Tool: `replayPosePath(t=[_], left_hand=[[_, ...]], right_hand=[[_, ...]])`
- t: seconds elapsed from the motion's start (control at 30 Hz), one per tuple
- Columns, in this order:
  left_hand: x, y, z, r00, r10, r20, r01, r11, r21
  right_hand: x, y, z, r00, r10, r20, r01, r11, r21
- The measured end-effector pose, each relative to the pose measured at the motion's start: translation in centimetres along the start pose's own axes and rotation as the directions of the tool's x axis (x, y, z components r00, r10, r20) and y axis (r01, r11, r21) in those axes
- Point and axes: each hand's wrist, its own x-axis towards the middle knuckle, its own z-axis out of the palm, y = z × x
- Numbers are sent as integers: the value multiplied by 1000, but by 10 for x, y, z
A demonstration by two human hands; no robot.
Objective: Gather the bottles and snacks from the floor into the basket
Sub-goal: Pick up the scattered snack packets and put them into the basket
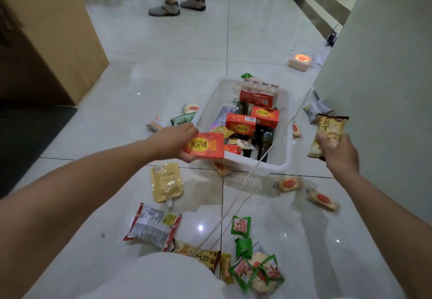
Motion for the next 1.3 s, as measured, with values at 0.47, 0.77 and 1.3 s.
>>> replayPosePath(t=[0.47, 0.77, 1.3], left_hand=[[71, 51, 31, 909, -398, 122, 413, 832, -371], [1, 23, 121, 802, -585, 119, 593, 756, -279], [-4, 29, 182, 673, -549, 495, 705, 678, -206]], right_hand=[[13, -28, 36, 940, -5, 341, -1, 1000, 17], [-2, 155, 56, 887, 277, 369, -73, 874, -481], [-32, 130, 123, 785, 203, 585, 197, 813, -547]])
